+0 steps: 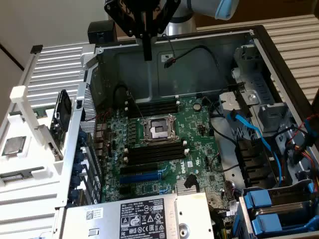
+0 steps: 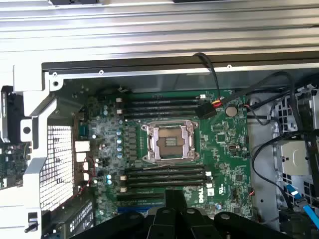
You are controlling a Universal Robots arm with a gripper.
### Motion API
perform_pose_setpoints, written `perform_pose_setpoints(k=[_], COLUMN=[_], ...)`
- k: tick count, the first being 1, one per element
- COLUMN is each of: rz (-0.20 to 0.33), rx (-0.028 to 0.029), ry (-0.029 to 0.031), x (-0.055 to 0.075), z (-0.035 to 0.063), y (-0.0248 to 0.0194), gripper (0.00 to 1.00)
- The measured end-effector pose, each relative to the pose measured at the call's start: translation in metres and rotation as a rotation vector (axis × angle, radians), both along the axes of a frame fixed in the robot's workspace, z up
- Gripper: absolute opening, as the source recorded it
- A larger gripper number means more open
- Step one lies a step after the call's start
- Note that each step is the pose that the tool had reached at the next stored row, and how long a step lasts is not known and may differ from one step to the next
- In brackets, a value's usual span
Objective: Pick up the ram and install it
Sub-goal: 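Reach for the ram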
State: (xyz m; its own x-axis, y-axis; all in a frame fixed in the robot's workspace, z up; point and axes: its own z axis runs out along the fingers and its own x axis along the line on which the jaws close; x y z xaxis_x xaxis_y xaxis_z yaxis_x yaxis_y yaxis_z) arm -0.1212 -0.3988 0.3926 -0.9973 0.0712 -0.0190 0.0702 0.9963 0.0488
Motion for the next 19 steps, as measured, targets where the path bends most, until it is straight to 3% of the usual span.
perform_pose_setpoints(k=[14, 19], rz=[0.000, 0.000], rx=[0.0000, 0.0000], ry=[-0.0001, 0.0000], x=[0.000, -0.017], z=[0.0000, 0.0000], y=[0.0000, -0.0023], gripper=[0.11, 0.11])
